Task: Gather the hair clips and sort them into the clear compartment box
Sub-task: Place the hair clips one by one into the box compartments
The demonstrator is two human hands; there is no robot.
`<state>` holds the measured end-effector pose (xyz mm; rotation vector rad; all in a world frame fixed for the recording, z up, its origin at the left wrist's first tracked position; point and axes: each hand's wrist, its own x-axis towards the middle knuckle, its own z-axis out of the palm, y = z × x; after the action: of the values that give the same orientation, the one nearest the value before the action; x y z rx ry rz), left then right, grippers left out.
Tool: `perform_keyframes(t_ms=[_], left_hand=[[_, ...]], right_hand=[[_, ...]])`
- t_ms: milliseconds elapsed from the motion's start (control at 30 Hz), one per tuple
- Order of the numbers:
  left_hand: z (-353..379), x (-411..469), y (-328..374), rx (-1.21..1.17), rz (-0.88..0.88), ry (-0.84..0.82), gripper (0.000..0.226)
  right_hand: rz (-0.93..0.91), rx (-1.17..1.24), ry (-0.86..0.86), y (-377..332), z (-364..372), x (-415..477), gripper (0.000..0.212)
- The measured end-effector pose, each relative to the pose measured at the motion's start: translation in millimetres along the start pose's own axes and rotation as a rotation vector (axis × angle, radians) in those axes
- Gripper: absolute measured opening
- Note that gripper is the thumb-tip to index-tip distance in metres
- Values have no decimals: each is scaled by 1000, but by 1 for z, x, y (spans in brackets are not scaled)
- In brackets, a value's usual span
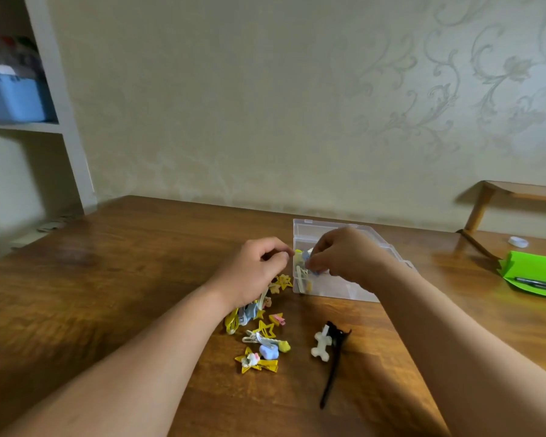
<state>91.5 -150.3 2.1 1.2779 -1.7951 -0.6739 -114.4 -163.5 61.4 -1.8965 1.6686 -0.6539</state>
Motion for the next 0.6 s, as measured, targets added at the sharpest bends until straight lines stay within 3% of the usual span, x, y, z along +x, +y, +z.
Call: perform_keyframes(t_ms=[267, 467, 600], left_hand=[[-1, -2, 1, 18, -1, -3, 24], [-2, -2, 2, -12, -15, 18, 23], [-3, -2, 1, -24, -30, 68, 24]], right_hand=[[-27, -121, 2, -3, 18, 5, 12], [-270, -61, 208, 8, 15, -18, 10], [-433, -107, 60, 3, 5, -34, 14]])
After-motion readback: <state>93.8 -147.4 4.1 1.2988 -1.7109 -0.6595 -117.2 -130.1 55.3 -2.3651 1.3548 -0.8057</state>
